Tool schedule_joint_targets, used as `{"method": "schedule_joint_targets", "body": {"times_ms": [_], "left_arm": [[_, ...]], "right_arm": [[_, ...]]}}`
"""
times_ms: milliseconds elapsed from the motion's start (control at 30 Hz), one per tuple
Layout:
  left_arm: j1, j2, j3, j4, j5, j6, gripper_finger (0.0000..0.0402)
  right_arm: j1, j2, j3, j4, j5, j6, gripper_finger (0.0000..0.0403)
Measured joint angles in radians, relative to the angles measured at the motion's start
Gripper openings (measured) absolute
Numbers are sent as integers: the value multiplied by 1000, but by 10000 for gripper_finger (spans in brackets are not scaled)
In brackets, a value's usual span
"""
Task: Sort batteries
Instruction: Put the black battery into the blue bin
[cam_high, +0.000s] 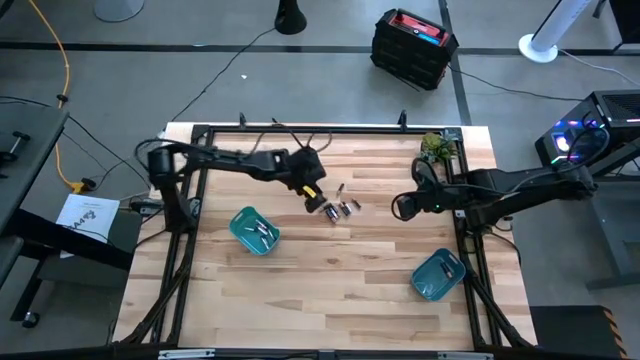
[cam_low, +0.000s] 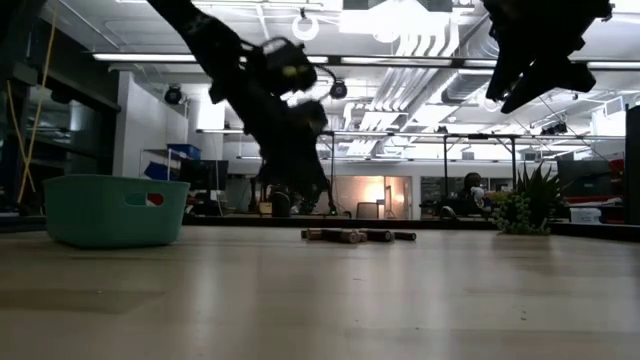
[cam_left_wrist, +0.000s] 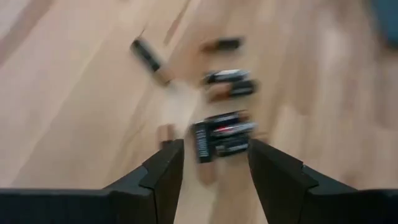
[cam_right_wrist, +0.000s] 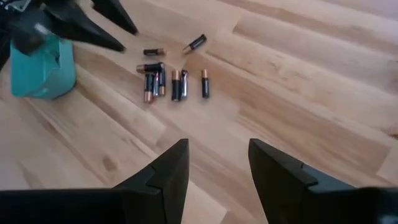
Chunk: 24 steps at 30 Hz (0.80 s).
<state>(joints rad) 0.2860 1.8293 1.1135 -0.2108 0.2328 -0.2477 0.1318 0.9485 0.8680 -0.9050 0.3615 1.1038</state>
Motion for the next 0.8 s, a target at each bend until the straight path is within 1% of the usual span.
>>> {"method": "schedule_joint_targets", "body": {"times_ms": [200, 400, 533, 633, 700, 767, 800], "left_arm": [[-11, 88, 1, 19, -124, -11, 172], [-23, 144, 2, 73, -178, -11, 172], [-43, 168, 6, 67, -221, 3, 168], [-64, 174, 9, 21, -284, 37, 135], [-70, 175, 9, -5, -296, 59, 93], [-70, 174, 9, -27, -293, 67, 42], [-70, 172, 9, -35, -285, 67, 25]], "right_arm": [[0, 0, 0, 4, 51, -6, 161], [0, 0, 0, 5, 68, -9, 161], [0, 0, 0, 5, 89, -9, 161], [0, 0, 0, 5, 104, -9, 161], [0, 1, 0, 5, 106, -9, 161], [0, 1, 0, 5, 106, -10, 161], [0, 1, 0, 5, 106, -11, 161]]}}
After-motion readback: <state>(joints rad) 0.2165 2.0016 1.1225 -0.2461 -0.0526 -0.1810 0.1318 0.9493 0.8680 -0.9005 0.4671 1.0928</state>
